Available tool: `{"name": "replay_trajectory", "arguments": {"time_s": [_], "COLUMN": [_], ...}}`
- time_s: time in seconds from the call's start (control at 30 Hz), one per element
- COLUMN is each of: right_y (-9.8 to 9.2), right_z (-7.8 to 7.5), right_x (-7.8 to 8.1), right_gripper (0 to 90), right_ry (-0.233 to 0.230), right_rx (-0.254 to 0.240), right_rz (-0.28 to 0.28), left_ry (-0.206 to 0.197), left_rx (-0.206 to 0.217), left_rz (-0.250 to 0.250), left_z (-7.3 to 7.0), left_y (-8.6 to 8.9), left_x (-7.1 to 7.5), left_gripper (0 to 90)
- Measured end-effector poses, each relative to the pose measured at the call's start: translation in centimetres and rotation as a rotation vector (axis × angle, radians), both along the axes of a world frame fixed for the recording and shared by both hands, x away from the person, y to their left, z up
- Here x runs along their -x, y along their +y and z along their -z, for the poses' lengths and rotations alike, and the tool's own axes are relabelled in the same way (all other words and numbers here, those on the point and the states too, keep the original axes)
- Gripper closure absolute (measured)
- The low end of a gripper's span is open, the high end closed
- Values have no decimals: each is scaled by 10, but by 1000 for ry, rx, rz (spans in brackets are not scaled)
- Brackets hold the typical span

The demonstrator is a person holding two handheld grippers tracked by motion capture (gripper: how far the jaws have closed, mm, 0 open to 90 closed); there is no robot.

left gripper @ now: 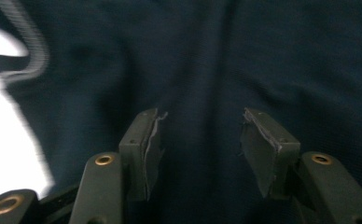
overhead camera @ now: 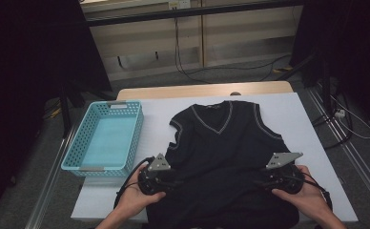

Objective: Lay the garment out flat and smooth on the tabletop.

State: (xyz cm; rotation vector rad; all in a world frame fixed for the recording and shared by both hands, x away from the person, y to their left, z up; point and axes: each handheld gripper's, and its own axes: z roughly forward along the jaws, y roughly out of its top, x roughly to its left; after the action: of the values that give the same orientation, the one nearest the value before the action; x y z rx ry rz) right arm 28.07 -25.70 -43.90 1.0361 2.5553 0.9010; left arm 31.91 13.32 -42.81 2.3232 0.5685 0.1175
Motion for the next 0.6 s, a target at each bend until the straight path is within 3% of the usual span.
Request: {"name": "replay_trajectory", "arguments": {"time_s": [0.1,0.2,0.3,0.37,0.4,0.47,0.6], "right_y": [2,3,3,4,4,5,6], "right_z": [3,2,2,1,1,-1,-1], "right_x": [3,1,-1,-1,-1,2,10], "right_gripper": [459,459,481,544,629,818,855], "right_ry": [-2,12,22,25,30,37,21], "right_rx": [17,33,33,35,36,38,44], "right_rz": [-6,-8,-9,-16,-17,-43,-41], "left_ry": [14,-7,-30,-17,-9,-19,-23], "left_rx": [-46,-50,-79,-76,-72,-78,-75], "left_rz": [45,64,84,55,39,42,37], "left_z": [11,18,18,18,16,14,14], "left_y": [-6,-15,-21,-24,-24,-22,-20], "left_x": [7,9,8,8,9,7,7], "left_gripper": [406,264,231,249,285,457,613]}}
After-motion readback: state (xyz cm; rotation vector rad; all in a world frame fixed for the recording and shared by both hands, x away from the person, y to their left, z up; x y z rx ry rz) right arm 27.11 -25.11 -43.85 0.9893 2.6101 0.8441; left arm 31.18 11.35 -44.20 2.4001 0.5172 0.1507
